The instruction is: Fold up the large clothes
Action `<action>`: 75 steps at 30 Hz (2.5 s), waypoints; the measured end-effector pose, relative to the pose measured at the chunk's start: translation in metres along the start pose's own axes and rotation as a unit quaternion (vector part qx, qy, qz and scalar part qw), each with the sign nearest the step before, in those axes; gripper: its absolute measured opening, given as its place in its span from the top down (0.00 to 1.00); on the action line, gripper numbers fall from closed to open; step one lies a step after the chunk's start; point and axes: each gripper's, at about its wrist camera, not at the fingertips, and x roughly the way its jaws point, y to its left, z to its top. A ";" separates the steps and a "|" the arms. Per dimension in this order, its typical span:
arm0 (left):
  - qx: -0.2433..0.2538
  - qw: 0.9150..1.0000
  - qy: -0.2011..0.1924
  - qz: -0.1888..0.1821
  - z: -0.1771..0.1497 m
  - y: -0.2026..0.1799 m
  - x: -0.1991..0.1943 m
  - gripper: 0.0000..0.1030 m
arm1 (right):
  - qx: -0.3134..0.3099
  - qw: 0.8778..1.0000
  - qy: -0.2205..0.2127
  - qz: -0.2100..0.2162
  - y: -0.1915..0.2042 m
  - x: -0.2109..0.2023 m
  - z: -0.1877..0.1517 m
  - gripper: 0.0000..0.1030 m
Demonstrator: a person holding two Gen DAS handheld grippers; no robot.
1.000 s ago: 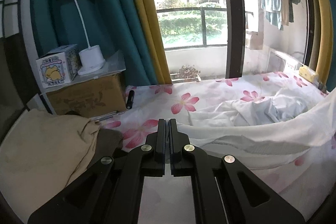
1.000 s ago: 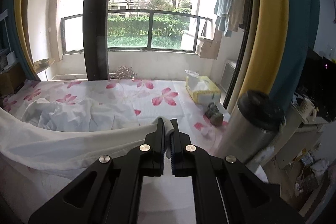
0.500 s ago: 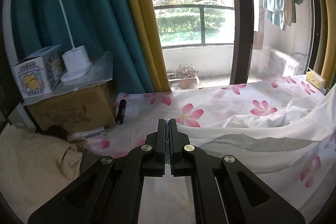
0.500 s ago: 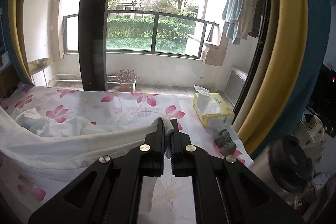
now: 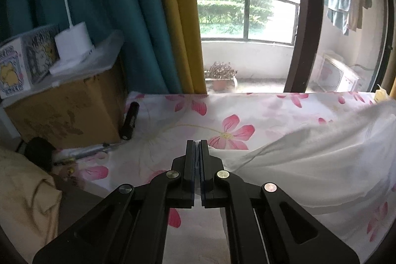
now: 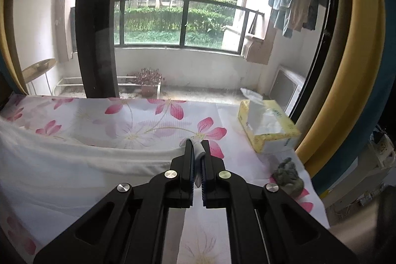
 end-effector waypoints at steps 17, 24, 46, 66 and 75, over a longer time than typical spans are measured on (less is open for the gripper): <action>-0.057 0.998 0.039 -0.002 0.001 0.009 0.051 0.56 | -0.010 0.998 0.059 -0.011 0.010 0.063 -0.008 0.95; -0.033 0.999 0.011 -0.037 0.003 -0.007 0.024 0.54 | -0.007 0.997 0.062 -0.034 0.004 0.050 -0.006 0.71; 0.101 0.974 0.046 -0.199 -0.060 -0.151 -0.029 0.54 | -0.092 0.986 0.006 0.141 0.118 -0.045 -0.031 0.48; 0.209 0.940 0.063 -0.262 -0.067 -0.203 -0.028 0.54 | -0.239 0.959 0.015 0.149 0.198 -0.046 -0.062 0.48; 0.222 0.929 0.087 -0.282 -0.069 -0.207 -0.018 0.79 | -0.236 0.955 0.026 0.178 0.202 -0.040 -0.062 0.91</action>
